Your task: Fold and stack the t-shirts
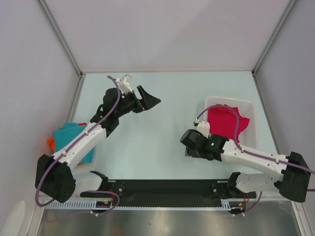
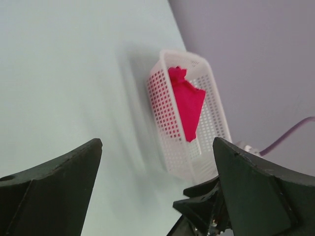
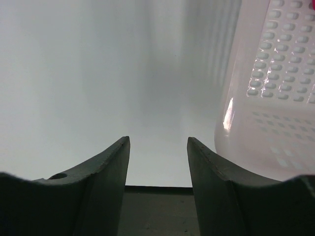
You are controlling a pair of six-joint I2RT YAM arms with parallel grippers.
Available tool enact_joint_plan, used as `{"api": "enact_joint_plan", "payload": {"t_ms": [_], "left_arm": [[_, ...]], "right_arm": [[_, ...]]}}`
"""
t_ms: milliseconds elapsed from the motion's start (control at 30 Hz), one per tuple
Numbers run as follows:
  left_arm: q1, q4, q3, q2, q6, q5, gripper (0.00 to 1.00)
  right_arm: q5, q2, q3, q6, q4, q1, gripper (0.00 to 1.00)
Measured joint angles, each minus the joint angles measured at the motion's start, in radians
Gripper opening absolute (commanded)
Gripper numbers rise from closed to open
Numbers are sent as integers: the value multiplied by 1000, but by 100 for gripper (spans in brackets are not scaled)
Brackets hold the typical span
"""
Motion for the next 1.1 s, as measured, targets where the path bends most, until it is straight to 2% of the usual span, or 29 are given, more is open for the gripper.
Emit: {"api": "enact_joint_plan", "payload": {"t_ms": [200,333,533,767,933,1100], "left_arm": [[1,14,-105,-2,-9,43,100],[1,27,-122,-12,-16,58,100],[2,63,-146,-52,-16,79,100],[2,72,-206,-66,-18,82,100],[2,79,-211,-64,-24,85,100],[2,93,-219,-67,-25,98,100]], "right_arm": [[10,0,8,0,-3,-32,57],[7,-5,-14,-19,26,-107,59],[-12,-6,-87,-113,52,-346,59],[-29,-43,-86,-224,69,-542,59],[-45,2,-32,-281,68,-566,59],[-71,123,90,-340,88,-566,60]]}}
